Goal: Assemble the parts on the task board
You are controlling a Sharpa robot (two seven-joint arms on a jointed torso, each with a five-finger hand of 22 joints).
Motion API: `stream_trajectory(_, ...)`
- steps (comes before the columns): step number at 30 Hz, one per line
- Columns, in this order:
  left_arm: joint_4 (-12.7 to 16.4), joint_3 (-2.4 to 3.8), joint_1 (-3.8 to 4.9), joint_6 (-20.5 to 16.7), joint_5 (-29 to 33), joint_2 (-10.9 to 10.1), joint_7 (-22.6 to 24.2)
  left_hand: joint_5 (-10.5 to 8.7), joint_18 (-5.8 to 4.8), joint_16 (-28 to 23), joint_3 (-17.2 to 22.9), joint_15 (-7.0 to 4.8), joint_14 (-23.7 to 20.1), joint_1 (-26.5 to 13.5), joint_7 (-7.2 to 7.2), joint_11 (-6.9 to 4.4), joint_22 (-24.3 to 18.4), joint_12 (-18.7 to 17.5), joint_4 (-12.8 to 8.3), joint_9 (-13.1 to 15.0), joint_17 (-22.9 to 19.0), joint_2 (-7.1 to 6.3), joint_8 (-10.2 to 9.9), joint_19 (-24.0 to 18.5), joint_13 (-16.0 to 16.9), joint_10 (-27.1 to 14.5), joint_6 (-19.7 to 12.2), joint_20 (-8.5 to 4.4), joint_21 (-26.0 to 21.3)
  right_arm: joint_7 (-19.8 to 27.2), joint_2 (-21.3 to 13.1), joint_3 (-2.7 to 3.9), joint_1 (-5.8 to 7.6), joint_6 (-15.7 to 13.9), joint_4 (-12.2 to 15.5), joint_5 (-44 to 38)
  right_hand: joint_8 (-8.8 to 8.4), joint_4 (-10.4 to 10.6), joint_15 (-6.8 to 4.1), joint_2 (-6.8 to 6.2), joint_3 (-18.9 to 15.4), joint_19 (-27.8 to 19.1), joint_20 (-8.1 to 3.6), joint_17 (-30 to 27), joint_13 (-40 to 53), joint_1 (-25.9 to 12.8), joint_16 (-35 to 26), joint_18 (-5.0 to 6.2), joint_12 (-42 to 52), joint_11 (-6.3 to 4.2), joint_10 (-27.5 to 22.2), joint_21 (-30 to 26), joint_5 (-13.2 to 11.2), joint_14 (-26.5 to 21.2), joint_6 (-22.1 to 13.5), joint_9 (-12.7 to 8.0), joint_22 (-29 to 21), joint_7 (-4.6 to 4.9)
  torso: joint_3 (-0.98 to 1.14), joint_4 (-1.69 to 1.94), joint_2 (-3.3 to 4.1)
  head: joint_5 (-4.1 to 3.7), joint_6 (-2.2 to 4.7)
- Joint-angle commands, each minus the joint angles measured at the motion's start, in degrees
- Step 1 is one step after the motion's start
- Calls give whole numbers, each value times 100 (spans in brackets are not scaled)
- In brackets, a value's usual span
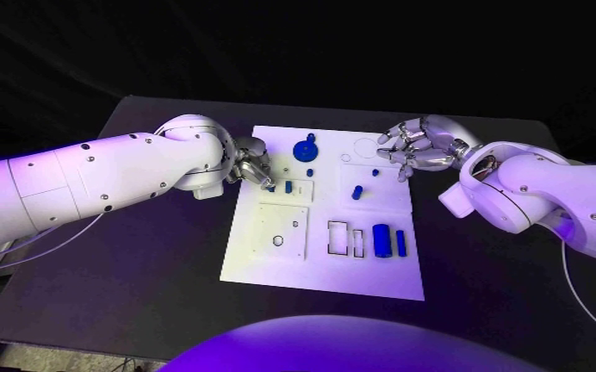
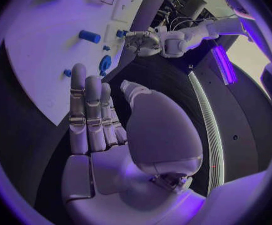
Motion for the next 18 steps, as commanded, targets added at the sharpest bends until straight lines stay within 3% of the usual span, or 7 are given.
stream_trajectory(1, 13, -21, -25, 159, 101, 36, 9, -23, -65, 19, 349, -41, 606, -36, -110, -6, 24, 17, -396, -8, 1509, 6, -16, 50, 7, 56, 125, -6, 25, 53, 3, -1, -5, 13, 6, -3, 19, 2, -8, 4, 17, 40, 3, -6, -6, 47, -15, 29, -20, -3, 14, -32, 26, 17, 15, -5, -6, 46, 2, 2, 0, -4, -2)
stream_trajectory(7, -1, -22, -25, 149, 122, 41, -14, -34, -67, 19, 167, -50, 606, -107, -123, -16, 30, 4, -276, -31, 1509, 8, -45, 55, 5, 54, 146, -15, 23, 55, 5, -1, -5, 14, 8, -3, 22, 4, -7, 4, 15, 47, 3, -6, -19, 44, -29, 29, -24, -2, 14, -46, 26, 19, 15, -6, -20, 47, -2, 1, -5, -9, -13)
stream_trajectory(13, -14, -22, -25, 177, 141, 51, -53, -33, -68, 19, -246, -59, 606, -265, -139, -26, 33, -3, 48, -84, 1509, -23, -108, 59, 22, 49, 209, -25, 15, 54, 4, -1, -5, 20, 6, -2, 23, 3, -6, 3, 15, 52, 3, -7, -30, 45, -42, 28, -28, -2, 13, -59, 27, 19, 13, -7, -33, 47, -5, 3, -4, -10, -15)
stream_trajectory(18, -21, -22, -24, 177, 149, 57, -76, -36, -70, 19, -409, -60, 606, -294, -142, -27, 40, -4, 169, -103, 1509, -22, -130, 64, 30, 48, 236, -28, 15, 51, 4, -1, -5, 29, 6, -2, 23, 3, -6, 3, 15, 52, 3, -7, -30, 45, -42, 28, -28, -2, 13, -59, 27, 19, 13, -7, -33, 47, -5, 4, -4, -16, -21)
